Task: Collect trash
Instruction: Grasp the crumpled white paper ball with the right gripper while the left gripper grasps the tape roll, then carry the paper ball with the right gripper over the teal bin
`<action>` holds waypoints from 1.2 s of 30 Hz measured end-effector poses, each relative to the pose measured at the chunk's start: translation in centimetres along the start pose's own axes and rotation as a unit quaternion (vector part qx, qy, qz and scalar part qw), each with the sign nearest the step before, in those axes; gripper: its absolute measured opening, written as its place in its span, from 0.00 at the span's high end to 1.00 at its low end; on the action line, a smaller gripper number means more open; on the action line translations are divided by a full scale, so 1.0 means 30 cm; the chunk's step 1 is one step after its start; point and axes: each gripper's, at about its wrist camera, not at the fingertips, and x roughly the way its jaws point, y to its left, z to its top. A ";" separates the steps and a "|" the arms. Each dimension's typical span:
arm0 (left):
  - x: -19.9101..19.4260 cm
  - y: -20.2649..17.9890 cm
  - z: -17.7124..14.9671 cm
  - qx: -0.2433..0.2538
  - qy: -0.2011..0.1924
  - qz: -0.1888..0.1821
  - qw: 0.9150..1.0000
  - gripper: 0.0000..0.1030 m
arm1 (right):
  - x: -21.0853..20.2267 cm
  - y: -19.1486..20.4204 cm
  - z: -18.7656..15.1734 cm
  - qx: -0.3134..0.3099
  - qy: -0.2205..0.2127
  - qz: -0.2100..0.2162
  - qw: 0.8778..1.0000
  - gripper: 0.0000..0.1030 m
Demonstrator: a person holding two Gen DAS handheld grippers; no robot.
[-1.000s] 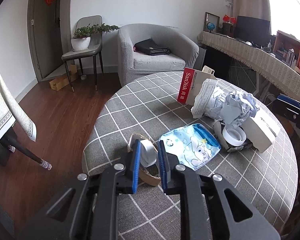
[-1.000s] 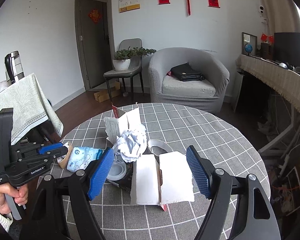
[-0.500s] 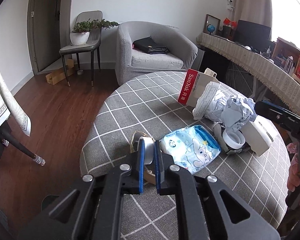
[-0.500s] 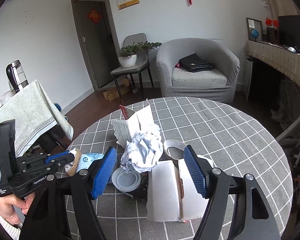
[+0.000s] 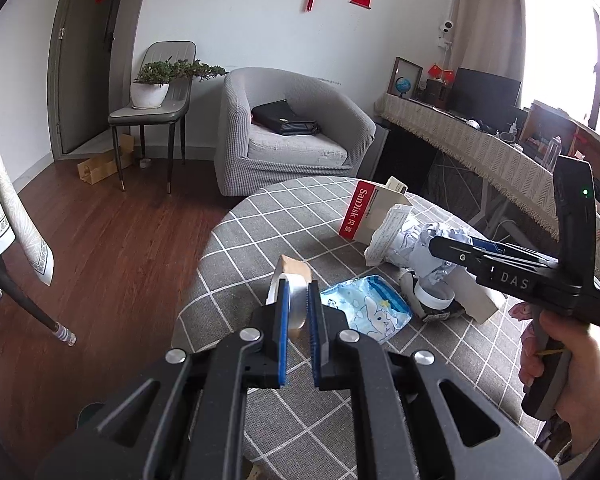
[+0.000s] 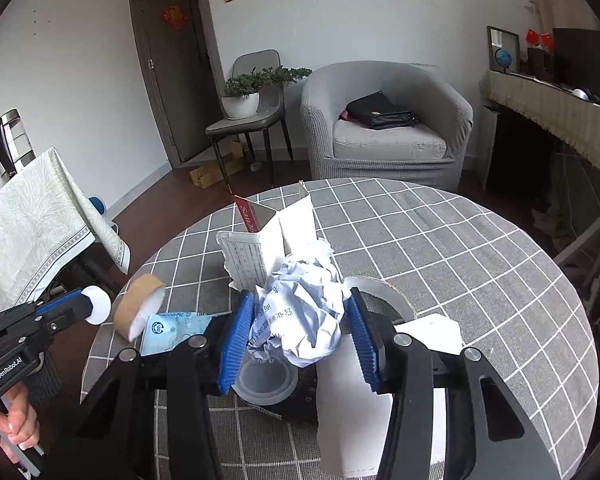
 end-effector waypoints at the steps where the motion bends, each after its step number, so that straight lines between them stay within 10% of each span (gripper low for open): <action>1: -0.001 0.002 -0.001 0.000 0.001 0.000 1.000 0.90 | -0.001 0.007 0.002 -0.003 -0.001 -0.002 1.000 0.54; 19: -0.089 0.146 -0.023 -0.011 -0.008 0.039 0.999 0.90 | -0.061 0.162 0.082 -0.020 -0.056 0.062 0.996 0.54; 36: -0.115 0.522 -0.213 -0.071 0.099 0.126 0.985 0.90 | 0.055 0.620 0.065 -0.099 -0.024 0.164 0.981 0.54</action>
